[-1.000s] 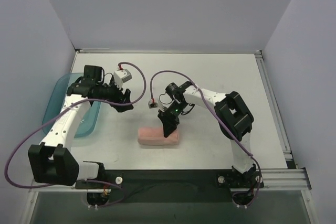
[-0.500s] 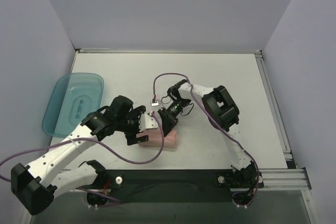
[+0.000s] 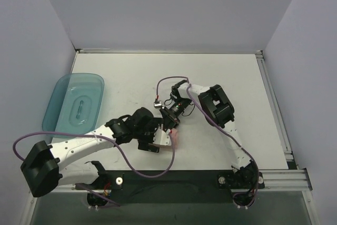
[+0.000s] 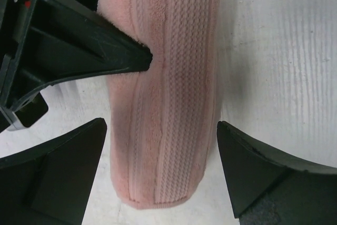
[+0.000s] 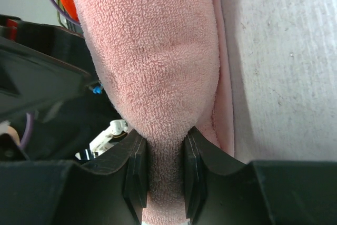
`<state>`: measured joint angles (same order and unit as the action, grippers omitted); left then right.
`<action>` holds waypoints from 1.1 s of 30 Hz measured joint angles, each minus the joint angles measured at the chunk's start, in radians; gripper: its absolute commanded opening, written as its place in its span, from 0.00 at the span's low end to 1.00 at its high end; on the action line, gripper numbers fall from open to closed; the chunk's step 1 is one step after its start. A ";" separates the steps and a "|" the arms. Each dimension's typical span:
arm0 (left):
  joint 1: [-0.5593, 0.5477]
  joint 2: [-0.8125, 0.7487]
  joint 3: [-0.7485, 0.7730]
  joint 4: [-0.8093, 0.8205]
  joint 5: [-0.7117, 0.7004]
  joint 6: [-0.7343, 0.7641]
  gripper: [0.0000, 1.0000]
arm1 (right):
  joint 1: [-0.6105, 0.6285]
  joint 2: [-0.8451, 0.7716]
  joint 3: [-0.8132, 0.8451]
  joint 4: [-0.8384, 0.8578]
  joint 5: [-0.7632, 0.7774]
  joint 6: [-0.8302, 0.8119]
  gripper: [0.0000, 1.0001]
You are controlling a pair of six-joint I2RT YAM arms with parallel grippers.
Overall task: Roll the towels
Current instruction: Roll the towel
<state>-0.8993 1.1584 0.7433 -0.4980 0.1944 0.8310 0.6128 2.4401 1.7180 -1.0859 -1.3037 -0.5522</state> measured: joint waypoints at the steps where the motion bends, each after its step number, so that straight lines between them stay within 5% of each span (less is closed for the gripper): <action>1: -0.005 0.020 -0.006 0.022 -0.005 0.007 0.97 | -0.001 0.005 0.004 -0.006 -0.001 0.003 0.00; 12: -0.014 0.172 -0.032 0.174 -0.010 0.058 0.97 | -0.011 0.068 0.071 -0.064 0.002 0.068 0.00; 16: -0.016 0.225 -0.034 0.209 -0.010 0.071 0.83 | -0.016 0.079 0.080 -0.072 0.005 0.089 0.02; 21: -0.016 0.291 0.018 0.174 -0.008 0.068 0.53 | -0.022 0.079 0.080 -0.073 0.026 0.104 0.32; 25: -0.015 0.312 0.047 0.154 -0.003 0.053 0.45 | -0.051 0.036 0.061 -0.042 0.063 0.093 0.80; 33: -0.006 0.335 0.073 0.151 0.001 -0.031 0.43 | -0.203 -0.127 -0.058 0.109 0.217 0.221 0.84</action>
<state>-0.9051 1.4937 0.8162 -0.3470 0.1951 0.7998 0.4095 2.3127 1.6600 -0.9771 -1.0863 -0.3313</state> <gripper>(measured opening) 0.578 0.836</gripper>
